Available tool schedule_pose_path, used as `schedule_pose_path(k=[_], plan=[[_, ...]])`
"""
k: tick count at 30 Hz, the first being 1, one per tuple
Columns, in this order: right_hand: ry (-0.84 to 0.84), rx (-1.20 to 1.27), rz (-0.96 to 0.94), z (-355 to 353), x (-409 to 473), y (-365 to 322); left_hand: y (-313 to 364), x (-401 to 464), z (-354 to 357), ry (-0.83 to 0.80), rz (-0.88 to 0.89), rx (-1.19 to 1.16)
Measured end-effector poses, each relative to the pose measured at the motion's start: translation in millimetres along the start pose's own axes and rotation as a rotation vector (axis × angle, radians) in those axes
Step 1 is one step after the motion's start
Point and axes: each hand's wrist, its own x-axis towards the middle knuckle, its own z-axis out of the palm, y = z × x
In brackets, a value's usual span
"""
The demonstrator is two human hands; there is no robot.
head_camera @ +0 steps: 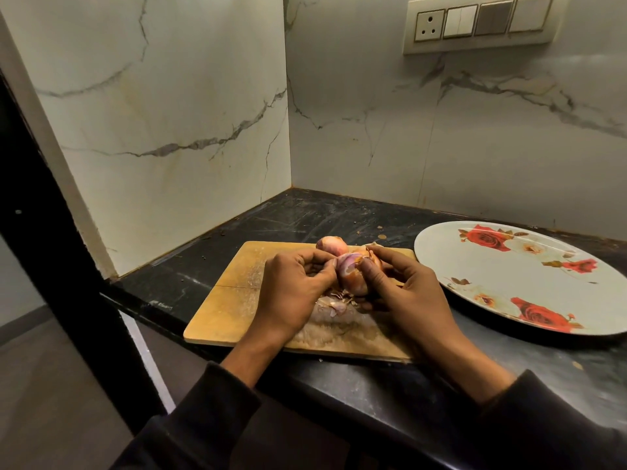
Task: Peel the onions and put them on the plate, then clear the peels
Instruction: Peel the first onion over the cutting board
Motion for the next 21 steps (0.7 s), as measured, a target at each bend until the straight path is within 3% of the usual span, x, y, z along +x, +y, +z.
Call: schedule_pose_path(k=[9, 21], plan=[[-0.040, 0.033, -0.014, 0.8, -0.6, -5.7, 0.5, 1.9, 1.0, -0.119, -0.018, -0.108], [-0.064, 0.001, -0.066, 3.0, -2.5, -9.2, -2.7, 3.3, -1.5, -0.079, -0.097, -0.154]])
